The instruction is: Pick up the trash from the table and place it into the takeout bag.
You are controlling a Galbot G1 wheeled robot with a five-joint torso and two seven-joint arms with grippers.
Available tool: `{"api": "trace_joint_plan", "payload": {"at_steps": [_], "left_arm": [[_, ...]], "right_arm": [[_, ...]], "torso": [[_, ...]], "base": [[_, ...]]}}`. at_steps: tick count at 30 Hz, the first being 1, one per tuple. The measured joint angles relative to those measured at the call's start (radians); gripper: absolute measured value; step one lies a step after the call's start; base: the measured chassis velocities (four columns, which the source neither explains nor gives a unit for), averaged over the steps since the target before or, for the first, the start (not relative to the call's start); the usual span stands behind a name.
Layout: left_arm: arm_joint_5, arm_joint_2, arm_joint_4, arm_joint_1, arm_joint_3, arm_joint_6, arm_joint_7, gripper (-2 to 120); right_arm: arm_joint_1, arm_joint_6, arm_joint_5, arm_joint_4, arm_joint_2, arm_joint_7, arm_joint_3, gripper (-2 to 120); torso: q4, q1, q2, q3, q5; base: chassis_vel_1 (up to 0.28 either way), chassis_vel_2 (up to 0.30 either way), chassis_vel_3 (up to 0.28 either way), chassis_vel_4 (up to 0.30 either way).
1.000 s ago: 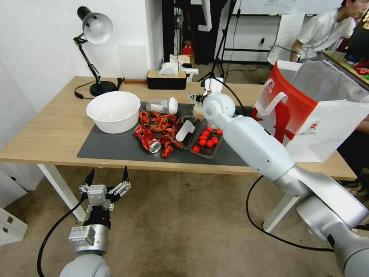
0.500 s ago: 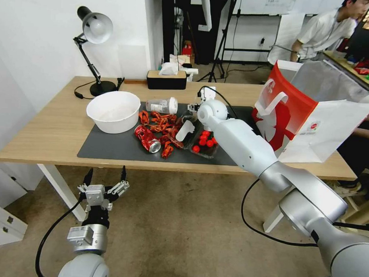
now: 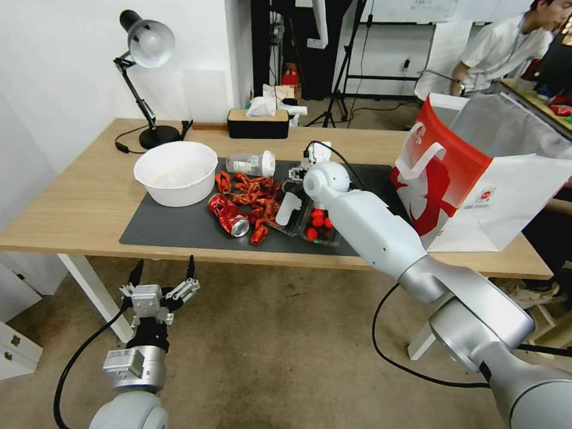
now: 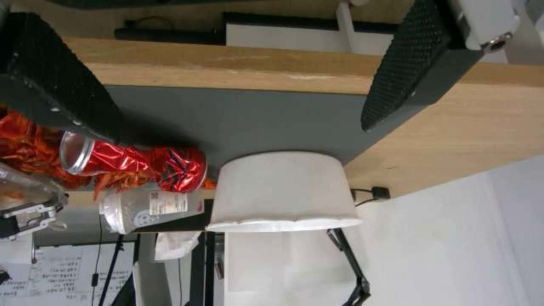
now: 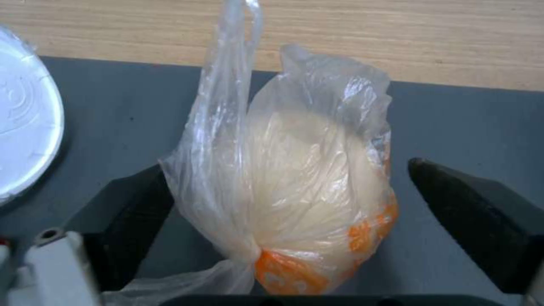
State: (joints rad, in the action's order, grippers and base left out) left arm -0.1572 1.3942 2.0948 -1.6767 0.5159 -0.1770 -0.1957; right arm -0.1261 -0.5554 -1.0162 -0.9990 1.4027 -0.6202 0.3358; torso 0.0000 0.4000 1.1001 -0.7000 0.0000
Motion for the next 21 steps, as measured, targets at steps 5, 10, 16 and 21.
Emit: {"api": "trace_joint_plan", "payload": {"at_steps": [5, 10, 16, 21], "left_arm": [[0.000, -0.002, 0.000, 0.000, 0.000, 0.000, 0.000, 100], [0.000, -0.002, 0.000, 0.001, 0.000, 0.000, -0.001, 100], [0.000, -0.003, 0.000, 0.002, -0.001, 0.000, -0.001, 100], [0.001, -0.002, 0.001, 0.001, -0.002, 0.000, -0.001, 100]], "right_arm": [[0.001, 0.002, -0.002, -0.003, -0.001, -0.008, -0.002, 84], [0.001, 0.003, -0.006, -0.010, -0.007, -0.018, -0.002, 68], [0.001, 0.008, -0.018, -0.021, -0.014, -0.030, -0.005, 45], [-0.002, 0.038, -0.021, -0.027, -0.021, -0.018, -0.017, 27]], "torso": [[0.0000, 0.000, 0.000, 0.000, 0.0000], [0.0000, 0.000, 0.000, 0.000, 0.0000], [0.0000, 0.000, 0.000, 0.000, 0.0000], [0.0000, 0.000, 0.000, 0.000, 0.0000]], "base": [[0.000, 0.000, 0.000, 0.000], [0.000, 0.000, 0.000, 0.000], [0.000, 0.000, 0.000, 0.000], [0.000, 0.000, 0.000, 0.000]]}}
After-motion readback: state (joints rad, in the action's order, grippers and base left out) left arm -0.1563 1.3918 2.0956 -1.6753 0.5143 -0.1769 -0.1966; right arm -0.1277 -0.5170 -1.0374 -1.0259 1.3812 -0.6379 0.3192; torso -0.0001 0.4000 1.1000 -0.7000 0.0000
